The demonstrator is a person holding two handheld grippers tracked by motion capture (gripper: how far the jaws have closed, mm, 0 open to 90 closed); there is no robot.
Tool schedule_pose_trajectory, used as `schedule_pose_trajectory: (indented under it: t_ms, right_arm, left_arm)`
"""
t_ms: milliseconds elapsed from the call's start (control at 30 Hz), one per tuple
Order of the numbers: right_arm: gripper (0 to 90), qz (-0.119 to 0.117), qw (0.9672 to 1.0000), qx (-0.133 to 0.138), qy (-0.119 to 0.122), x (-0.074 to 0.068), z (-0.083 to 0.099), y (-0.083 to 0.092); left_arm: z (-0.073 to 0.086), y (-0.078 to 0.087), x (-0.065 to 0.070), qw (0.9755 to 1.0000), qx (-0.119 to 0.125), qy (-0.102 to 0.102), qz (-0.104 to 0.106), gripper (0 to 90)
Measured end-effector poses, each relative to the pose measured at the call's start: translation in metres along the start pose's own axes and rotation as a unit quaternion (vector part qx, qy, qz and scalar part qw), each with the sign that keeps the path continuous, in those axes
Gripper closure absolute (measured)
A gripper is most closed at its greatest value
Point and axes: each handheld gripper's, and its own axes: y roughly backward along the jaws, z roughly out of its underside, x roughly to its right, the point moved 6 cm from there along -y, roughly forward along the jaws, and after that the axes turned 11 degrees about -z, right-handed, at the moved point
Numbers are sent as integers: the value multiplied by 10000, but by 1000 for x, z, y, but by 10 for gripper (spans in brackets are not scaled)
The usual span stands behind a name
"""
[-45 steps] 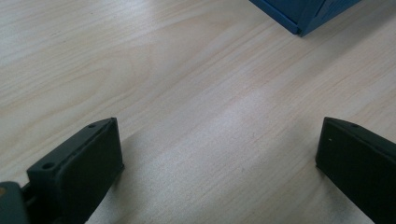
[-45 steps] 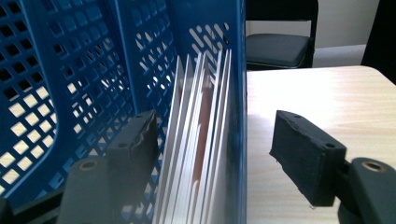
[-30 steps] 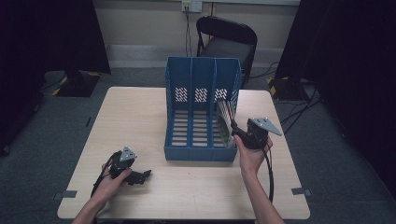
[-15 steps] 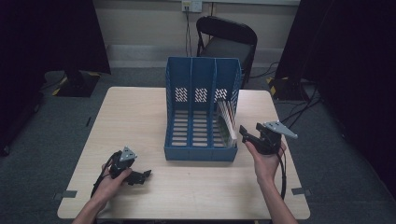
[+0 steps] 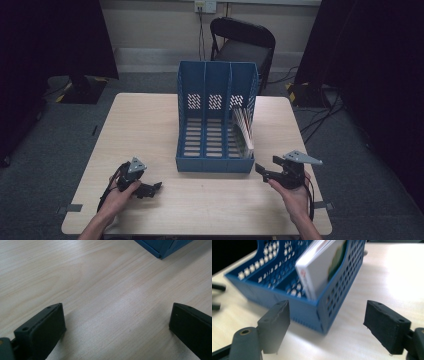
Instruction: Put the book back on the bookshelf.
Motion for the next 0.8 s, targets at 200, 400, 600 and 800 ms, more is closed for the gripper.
schedule_pose_trajectory:
  t_ms: [200,400,600,800]
  right_arm:
    - [189,27,9995,-301,33,9,22,7]
    - [176,-124,9983,-565,71,8,44,0]
    - [166,-370,9896,-1375,211,-6,60,-22]
    - [216,-150,9816,-1866,365,-2,72,-31]
  left_arm:
    - [0,0,0,10000,-2,23,-26,0]
    - [0,0,0,10000,-4,33,-36,0]
    - [0,0,1,10000,-17,47,-50,0]
    - [-3,-3,1,10000,-7,53,-59,0]
